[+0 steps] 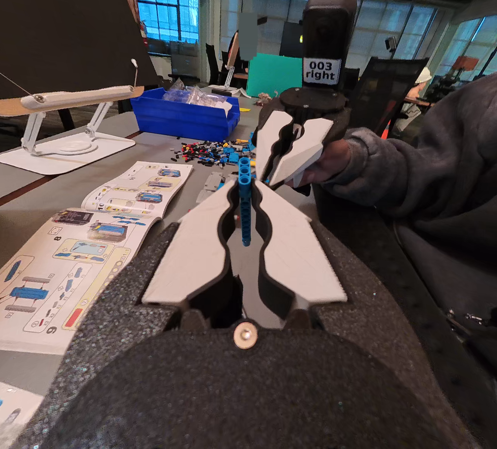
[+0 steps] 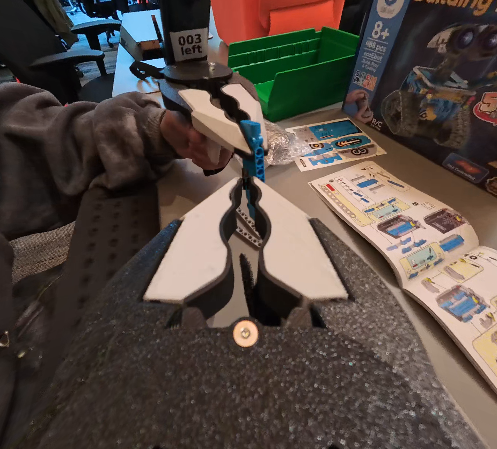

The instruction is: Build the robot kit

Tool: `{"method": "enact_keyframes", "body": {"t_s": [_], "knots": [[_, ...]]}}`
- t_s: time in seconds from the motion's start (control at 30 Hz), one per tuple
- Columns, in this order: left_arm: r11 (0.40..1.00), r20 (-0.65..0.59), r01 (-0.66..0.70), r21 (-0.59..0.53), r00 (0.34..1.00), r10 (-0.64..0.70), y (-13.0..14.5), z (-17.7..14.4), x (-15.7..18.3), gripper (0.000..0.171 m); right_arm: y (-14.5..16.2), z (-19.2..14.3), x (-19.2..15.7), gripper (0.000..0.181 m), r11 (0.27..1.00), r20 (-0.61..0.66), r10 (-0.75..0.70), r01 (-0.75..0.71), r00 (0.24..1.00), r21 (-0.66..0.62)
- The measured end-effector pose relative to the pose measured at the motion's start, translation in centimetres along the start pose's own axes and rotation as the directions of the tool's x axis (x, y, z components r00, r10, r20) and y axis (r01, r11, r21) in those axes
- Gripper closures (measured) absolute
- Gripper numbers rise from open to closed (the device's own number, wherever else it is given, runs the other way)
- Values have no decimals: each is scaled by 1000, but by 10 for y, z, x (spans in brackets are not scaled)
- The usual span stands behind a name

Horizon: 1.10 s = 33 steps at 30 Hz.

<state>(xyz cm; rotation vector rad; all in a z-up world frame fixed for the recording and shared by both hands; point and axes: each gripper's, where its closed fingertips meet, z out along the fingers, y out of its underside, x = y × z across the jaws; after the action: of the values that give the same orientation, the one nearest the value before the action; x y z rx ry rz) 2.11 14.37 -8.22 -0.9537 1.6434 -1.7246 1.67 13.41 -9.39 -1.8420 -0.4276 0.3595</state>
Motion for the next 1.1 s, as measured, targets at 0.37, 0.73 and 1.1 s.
{"method": "enact_keyframes", "body": {"t_s": [0.37, 0.73, 1.1], "knots": [[999, 17, -32, -39, 999, 33, 8, 2, -3, 165, 6, 10, 9, 178, 999, -66, -30, 29, 997, -13], [997, 93, -58, -57, 994, 64, 14, 6, -12, 165, 13, 17, 18, 177, 999, -84, 23, -25, 996, -21], [971, 192, -205, -126, 955, 226, 18, 7, -20, 165, 11, 16, 23, 178, 986, -25, 159, -158, 987, 53]]}}
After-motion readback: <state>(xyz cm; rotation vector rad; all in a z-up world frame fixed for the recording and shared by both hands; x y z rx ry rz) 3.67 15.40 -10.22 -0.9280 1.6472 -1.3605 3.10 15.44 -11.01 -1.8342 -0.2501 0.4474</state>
